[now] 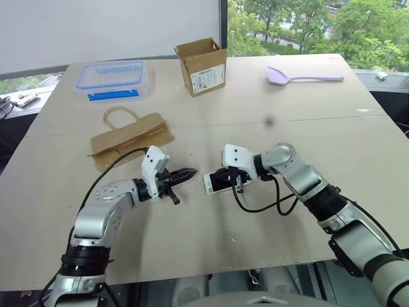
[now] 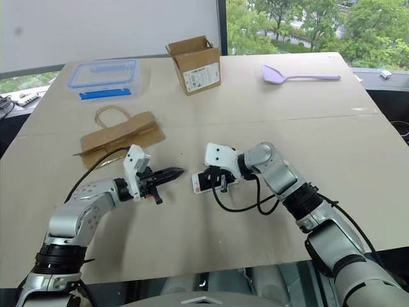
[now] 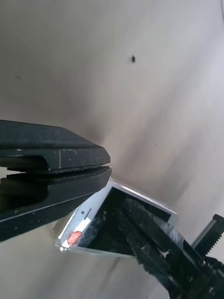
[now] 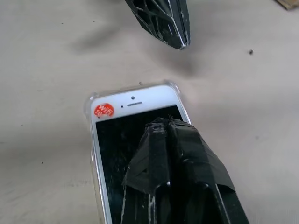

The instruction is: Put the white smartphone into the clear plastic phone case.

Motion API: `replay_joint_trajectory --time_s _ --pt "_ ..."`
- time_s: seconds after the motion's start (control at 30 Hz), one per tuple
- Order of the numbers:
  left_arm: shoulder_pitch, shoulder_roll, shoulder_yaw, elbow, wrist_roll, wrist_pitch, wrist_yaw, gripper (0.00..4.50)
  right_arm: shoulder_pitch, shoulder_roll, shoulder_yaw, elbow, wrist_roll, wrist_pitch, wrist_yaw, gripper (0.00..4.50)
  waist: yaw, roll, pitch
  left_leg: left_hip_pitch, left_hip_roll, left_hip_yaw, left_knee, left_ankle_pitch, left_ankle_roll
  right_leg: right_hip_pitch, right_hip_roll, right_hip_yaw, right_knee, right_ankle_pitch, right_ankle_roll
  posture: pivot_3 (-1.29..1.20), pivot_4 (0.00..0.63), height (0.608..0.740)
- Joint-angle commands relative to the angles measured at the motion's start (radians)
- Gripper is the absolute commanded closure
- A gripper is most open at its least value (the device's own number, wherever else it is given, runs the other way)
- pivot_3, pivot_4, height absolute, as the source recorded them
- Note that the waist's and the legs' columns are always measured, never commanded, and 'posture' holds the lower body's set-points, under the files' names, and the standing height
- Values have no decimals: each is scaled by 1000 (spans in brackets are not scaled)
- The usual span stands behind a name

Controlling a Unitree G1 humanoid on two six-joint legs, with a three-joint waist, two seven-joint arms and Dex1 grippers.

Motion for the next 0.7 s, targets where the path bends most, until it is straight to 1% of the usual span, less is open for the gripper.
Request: replay_joint_trajectory --time_s 0.03,0.13,0.2,0.27,0.37,0.47,0.57,0.7 --pt "30 10 21 -70 -14 -4 12 4456 10 -5 -59 -36 36 42 -7 4500 0 0 0 0 0 0 0 0 0 0 0 0 0 0 0 0 150 740" --pt "66 22 6 -101 -15 -2 -3 4456 19 -45 -151 -181 113 113 5 4500 4 1 2 -1 0 0 0 0 0 -1 -1 0 0 2 -3 0 150 740" --pt "81 27 -6 -109 -9 -10 -12 4456 35 -96 -198 -276 148 168 14 4500 4 2 3 -3 -1 0 0 0 0 -2 -1 0 0 2 -3 0 150 740" --pt "83 25 -15 -115 -11 -9 -15 4456 61 -164 -232 -344 151 197 7 4500 6 1 3 -3 -1 0 0 0 0 -2 -2 0 -1 2 -3 0 150 740" --pt "78 20 -26 -120 -10 -6 -14 4456 109 -262 -250 -381 122 203 -9 4500 6 1 3 -4 -1 0 -1 0 0 -2 -3 -1 -2 1 -3 0 150 740" --pt "75 22 -34 -118 -10 -7 -17 4456 150 -319 -247 -373 92 187 -34 4500 2 1 4 -4 -1 1 -1 0 0 -2 -2 0 -2 -2 -3 0 150 740" --pt "73 31 -46 -114 -3 -14 -26 4456 176 -348 -215 -362 54 163 -45 4500 -4 0 5 -3 -1 2 -1 0 0 -2 -2 1 -2 -2 -3 0 150 740" --pt "65 30 -57 -118 -2 -9 -27 4456 177 -294 -166 -370 59 167 -50 4500 -4 0 5 -3 0 0 -1 0 0 -3 0 0 -1 -2 -2 0 150 740"
